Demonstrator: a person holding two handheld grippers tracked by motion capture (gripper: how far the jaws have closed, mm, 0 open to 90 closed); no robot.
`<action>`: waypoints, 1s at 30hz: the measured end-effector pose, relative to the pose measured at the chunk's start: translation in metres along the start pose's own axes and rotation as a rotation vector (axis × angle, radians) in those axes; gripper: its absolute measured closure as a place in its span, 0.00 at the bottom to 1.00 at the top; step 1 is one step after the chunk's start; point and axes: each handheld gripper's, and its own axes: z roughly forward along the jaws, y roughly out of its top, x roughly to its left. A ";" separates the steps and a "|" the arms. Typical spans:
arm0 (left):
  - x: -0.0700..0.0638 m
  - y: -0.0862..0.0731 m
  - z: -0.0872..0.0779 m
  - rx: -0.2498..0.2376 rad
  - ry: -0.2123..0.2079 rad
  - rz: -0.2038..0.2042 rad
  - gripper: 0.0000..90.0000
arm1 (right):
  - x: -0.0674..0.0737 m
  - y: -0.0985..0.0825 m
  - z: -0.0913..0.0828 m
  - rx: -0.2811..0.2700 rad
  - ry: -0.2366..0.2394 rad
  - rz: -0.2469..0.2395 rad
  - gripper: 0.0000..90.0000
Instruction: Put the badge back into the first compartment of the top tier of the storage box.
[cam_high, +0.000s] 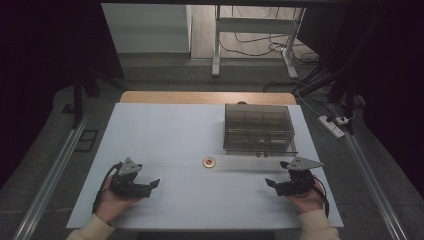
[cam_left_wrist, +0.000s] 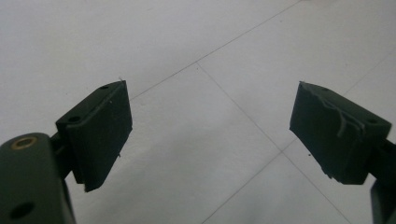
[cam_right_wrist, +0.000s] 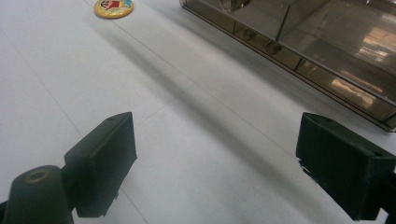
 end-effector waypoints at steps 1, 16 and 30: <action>0.000 0.000 0.000 0.002 0.000 0.001 0.14 | 0.000 0.000 0.000 0.002 -0.004 -0.006 0.14; 0.000 0.000 0.003 0.017 -0.008 -0.002 0.14 | 0.001 0.000 0.001 -0.011 0.004 -0.017 0.14; 0.000 0.004 0.002 0.010 -0.018 0.005 0.15 | 0.001 0.000 0.003 -0.009 0.011 -0.014 0.14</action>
